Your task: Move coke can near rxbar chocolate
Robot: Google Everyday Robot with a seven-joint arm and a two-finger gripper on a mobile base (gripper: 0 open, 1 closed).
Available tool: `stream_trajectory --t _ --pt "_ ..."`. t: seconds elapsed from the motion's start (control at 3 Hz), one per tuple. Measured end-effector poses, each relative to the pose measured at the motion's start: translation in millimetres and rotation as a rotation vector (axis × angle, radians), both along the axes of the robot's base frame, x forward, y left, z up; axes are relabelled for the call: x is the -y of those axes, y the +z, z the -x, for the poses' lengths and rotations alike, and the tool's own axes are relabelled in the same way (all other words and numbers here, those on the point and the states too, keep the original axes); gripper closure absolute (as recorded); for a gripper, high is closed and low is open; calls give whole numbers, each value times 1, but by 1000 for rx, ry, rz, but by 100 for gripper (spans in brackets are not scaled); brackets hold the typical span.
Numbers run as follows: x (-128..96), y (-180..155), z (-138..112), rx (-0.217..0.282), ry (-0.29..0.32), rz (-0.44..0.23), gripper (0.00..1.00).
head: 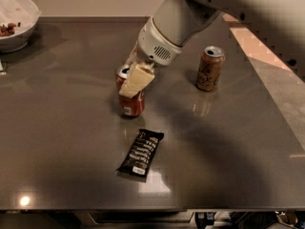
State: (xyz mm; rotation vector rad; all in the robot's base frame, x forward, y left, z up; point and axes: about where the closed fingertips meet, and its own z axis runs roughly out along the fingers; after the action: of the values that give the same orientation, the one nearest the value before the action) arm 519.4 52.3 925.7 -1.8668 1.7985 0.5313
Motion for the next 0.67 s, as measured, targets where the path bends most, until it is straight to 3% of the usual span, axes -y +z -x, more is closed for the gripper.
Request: stream_trajectory --t 0.33,0.67 --pt "-9 -5 16 -5 28 19 100" --pt "-13 -12 28 -12 43 39 82"
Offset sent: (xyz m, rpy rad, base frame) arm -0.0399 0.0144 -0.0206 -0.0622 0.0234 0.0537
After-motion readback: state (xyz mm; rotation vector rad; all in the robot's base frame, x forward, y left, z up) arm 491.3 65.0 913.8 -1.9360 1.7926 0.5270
